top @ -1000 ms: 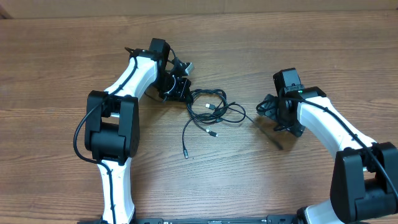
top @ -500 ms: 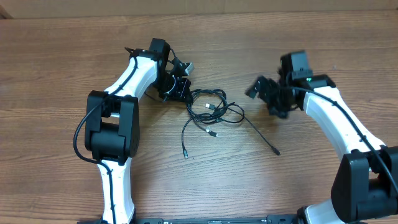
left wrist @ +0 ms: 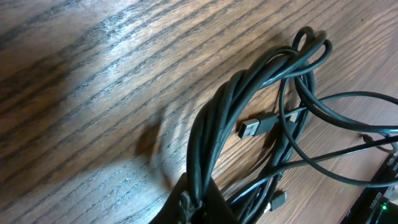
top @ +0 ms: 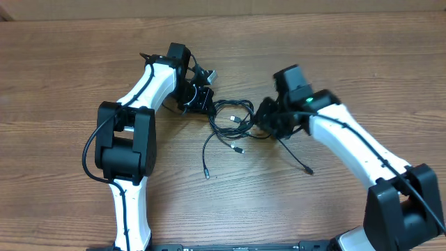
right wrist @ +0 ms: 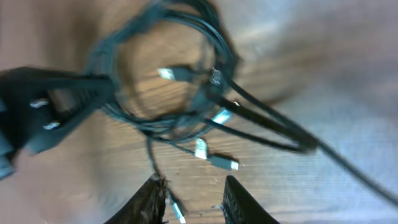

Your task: Untangle cables

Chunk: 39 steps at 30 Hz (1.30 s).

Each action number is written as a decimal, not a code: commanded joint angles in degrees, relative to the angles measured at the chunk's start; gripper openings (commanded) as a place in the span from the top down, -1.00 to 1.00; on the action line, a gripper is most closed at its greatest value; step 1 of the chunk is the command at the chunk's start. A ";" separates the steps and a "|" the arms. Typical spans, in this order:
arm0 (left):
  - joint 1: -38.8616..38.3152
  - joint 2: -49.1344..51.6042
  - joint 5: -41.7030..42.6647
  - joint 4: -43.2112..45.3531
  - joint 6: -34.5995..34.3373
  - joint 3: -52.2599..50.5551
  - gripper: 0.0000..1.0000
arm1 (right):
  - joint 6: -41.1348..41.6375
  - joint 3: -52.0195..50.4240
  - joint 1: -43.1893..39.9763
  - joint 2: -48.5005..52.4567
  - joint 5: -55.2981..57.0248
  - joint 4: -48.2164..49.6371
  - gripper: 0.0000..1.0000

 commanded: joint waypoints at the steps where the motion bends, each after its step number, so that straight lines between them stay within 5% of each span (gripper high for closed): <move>1: -0.22 1.14 -0.24 -0.76 -0.15 1.46 0.91 | 15.47 -2.62 3.15 -1.05 8.61 0.94 0.47; 11: -0.22 1.14 -0.11 -1.20 -0.15 1.46 0.91 | 33.11 -6.75 8.96 -1.01 17.20 4.87 0.72; 19: -0.22 1.14 -0.11 -1.18 -0.15 1.46 0.92 | 35.98 -8.57 11.08 1.31 21.33 7.98 0.25; 30: -0.22 1.14 -0.11 -1.16 -0.17 1.46 0.91 | 35.93 -8.61 11.08 9.31 24.13 11.61 0.09; 33: -0.22 1.14 -0.11 -1.16 -0.17 1.46 0.92 | 35.93 -8.61 11.08 9.57 24.15 11.80 0.27; 37: -0.22 1.14 -0.11 -1.14 -0.17 1.46 0.91 | 34.99 -8.61 10.99 9.57 24.13 11.69 0.93; 39: -0.22 1.14 -0.15 -0.96 -0.17 1.46 0.92 | 31.50 -8.41 10.62 9.35 23.89 11.72 0.93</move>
